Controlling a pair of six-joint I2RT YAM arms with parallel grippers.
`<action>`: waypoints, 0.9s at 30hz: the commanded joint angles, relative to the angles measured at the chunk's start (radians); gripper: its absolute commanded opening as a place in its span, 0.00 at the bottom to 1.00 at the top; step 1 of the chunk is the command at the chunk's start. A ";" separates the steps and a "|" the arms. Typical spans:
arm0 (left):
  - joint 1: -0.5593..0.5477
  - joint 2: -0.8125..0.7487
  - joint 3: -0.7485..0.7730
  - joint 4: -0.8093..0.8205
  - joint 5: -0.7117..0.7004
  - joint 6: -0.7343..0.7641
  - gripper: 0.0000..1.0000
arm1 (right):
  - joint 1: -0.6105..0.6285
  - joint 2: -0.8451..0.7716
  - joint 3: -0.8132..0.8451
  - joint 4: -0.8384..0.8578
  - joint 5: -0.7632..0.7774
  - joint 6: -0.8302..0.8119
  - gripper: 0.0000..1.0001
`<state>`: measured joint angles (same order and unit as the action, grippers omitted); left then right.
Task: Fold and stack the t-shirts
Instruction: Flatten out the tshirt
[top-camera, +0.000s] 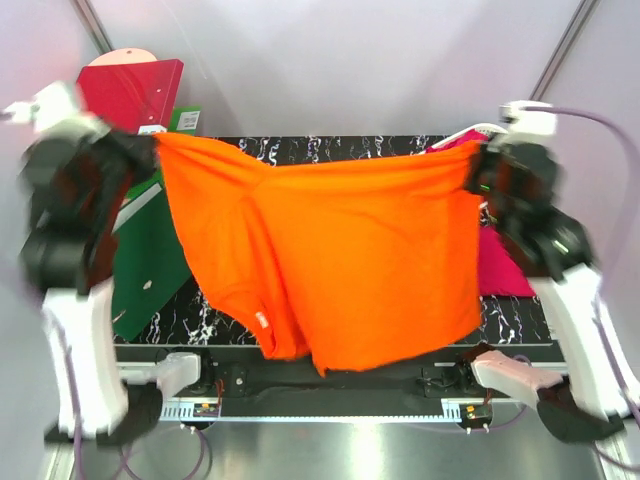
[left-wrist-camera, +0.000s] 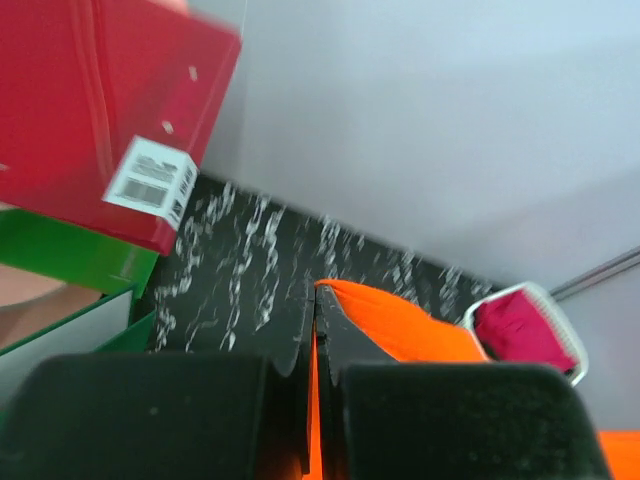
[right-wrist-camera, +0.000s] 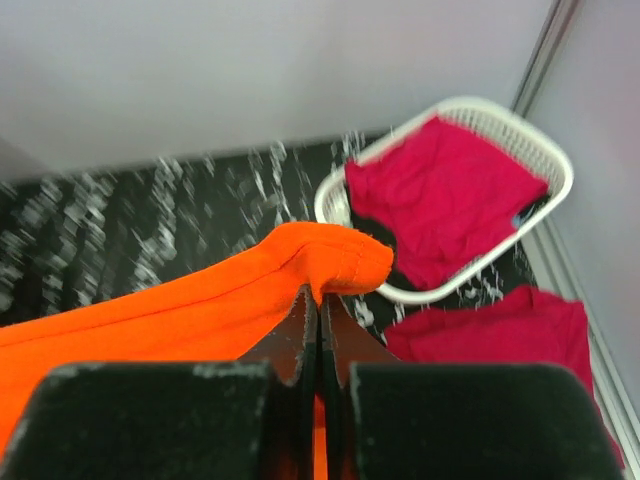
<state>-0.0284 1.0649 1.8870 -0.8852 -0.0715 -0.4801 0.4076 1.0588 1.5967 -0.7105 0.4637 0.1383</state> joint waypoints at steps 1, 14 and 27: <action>0.021 0.308 0.012 0.025 0.107 -0.008 0.00 | -0.003 0.203 -0.080 0.083 0.047 0.006 0.00; 0.028 0.644 0.613 0.052 0.239 -0.077 0.00 | -0.003 0.457 0.291 0.293 0.075 -0.089 0.00; 0.058 0.387 0.466 0.137 0.366 -0.060 0.00 | 0.008 0.305 0.336 0.327 -0.022 -0.086 0.00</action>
<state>0.0284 1.5646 2.4481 -0.7944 0.2218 -0.5518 0.4072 1.4879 1.9884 -0.4305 0.4534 0.0639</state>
